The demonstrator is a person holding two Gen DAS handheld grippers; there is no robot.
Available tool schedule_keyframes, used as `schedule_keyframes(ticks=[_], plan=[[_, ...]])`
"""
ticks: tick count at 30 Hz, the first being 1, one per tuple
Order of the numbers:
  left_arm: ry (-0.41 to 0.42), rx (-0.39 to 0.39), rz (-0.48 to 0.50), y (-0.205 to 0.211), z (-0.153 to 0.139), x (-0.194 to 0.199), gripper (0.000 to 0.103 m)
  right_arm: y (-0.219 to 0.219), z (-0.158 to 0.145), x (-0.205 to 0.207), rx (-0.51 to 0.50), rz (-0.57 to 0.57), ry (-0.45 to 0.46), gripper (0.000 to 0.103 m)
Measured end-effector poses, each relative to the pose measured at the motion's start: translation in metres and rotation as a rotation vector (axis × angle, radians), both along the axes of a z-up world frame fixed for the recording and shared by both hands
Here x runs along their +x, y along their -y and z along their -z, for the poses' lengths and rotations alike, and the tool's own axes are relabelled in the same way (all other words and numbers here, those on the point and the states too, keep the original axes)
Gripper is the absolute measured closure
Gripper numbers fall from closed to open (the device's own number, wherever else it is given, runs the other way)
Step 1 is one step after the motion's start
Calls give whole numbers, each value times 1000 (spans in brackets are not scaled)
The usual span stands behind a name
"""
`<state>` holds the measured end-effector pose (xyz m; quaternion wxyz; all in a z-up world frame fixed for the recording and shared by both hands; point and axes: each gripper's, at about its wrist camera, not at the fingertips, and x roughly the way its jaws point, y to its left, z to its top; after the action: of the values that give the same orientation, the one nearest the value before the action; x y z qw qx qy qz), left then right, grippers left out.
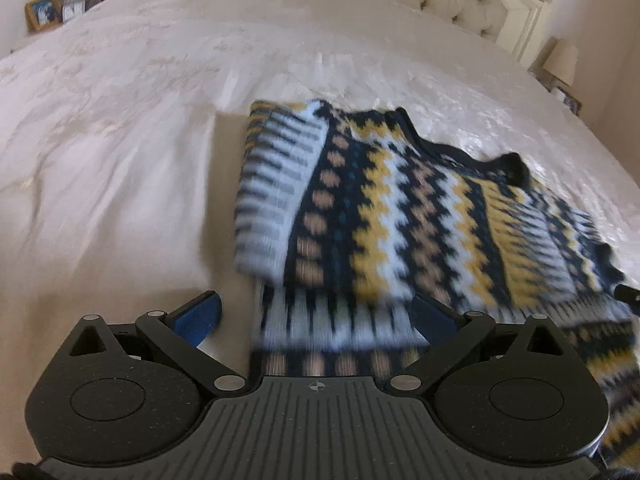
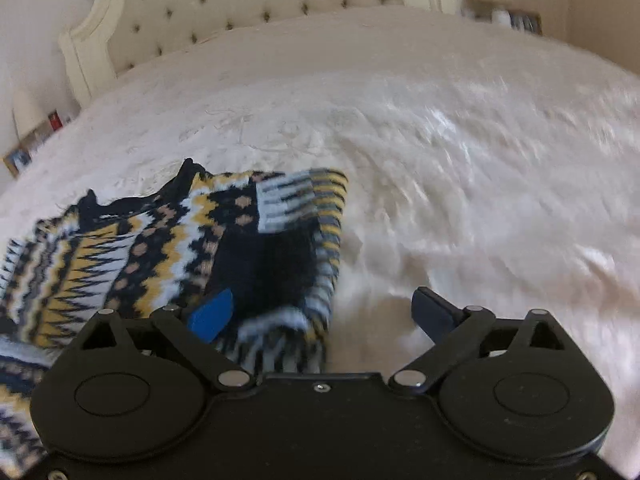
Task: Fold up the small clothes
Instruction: 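Release the folded side and smooth the sweater with both grippers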
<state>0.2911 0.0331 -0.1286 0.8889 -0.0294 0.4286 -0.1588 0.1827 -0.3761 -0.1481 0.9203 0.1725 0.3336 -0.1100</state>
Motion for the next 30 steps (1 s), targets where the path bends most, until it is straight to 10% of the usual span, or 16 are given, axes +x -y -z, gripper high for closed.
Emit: schedule_keyframes(ticks=[30], plan=[[-119,172,73,-8,3,-195,1,-53,-6,-205,407,-101,-206,1]])
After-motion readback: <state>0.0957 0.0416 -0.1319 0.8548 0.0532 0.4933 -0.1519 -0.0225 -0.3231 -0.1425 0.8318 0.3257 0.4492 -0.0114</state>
